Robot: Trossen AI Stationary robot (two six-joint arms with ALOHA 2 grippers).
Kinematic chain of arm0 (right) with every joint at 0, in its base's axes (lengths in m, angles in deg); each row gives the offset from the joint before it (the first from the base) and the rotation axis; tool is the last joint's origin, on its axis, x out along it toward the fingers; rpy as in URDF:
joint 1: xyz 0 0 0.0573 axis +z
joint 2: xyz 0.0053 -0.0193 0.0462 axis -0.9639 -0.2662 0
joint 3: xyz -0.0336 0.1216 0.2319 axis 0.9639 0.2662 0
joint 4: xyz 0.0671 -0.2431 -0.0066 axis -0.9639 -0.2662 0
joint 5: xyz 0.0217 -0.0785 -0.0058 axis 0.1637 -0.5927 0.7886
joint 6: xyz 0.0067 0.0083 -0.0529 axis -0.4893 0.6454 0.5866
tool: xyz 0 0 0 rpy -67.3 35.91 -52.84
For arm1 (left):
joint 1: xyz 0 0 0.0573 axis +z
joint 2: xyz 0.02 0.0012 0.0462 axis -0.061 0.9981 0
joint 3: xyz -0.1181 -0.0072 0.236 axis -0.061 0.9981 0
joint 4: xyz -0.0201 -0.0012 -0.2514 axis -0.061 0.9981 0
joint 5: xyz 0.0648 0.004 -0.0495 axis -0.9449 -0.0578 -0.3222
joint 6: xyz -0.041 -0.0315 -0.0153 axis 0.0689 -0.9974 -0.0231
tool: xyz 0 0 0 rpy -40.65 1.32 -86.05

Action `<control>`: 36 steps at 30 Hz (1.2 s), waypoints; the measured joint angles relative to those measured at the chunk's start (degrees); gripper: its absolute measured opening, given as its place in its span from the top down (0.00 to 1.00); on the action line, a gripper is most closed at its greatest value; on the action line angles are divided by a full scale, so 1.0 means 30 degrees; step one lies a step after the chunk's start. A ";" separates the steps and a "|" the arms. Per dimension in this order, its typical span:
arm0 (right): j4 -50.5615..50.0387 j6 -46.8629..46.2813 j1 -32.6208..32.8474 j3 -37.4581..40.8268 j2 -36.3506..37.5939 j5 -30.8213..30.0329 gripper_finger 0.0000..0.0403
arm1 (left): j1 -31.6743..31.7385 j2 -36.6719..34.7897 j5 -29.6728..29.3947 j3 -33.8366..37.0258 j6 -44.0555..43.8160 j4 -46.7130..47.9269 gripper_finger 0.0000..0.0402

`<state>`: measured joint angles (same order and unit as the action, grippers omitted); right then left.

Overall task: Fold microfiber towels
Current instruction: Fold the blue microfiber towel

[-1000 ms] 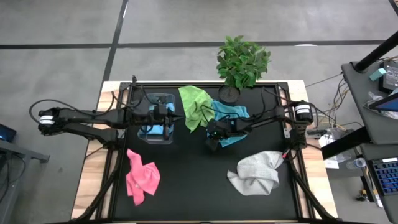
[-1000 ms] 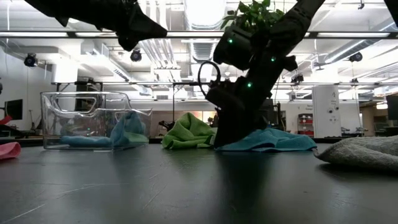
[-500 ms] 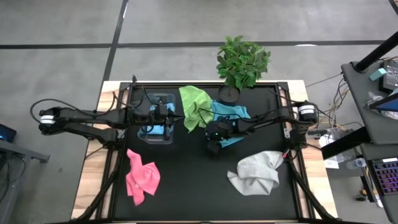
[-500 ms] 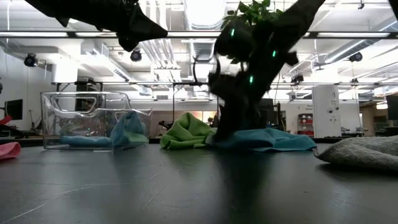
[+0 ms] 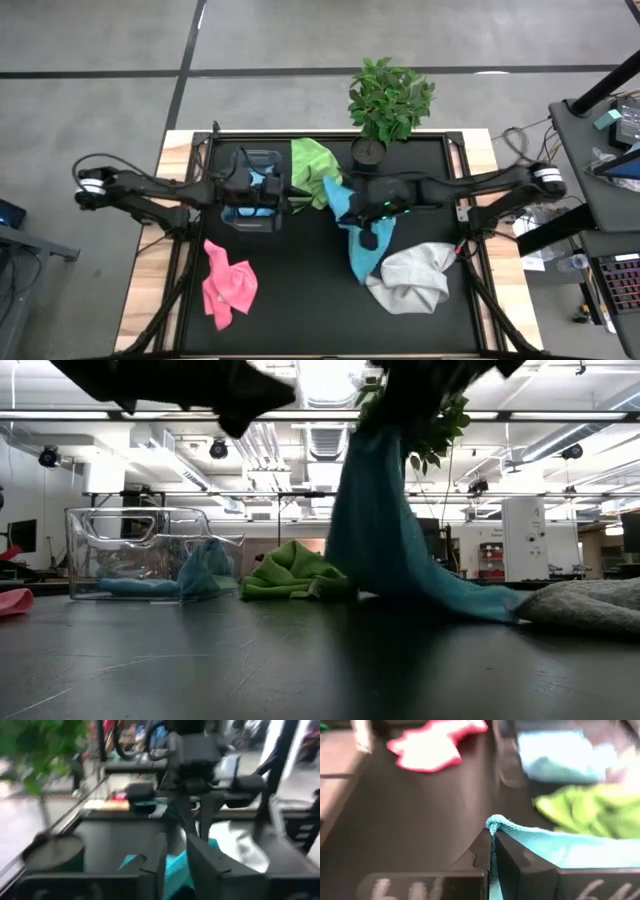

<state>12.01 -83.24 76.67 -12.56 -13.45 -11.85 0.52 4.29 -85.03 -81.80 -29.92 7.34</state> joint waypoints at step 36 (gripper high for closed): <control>-0.0471 0.1957 0.0092 -0.0007 0.3978 0.3856 0.98 | -0.0789 0.8037 0.8389 -0.1384 0.0897 -0.0815 0.95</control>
<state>10.60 -77.37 76.95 -12.58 -1.52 -0.28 -1.85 28.40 -59.87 -85.96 -27.23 4.89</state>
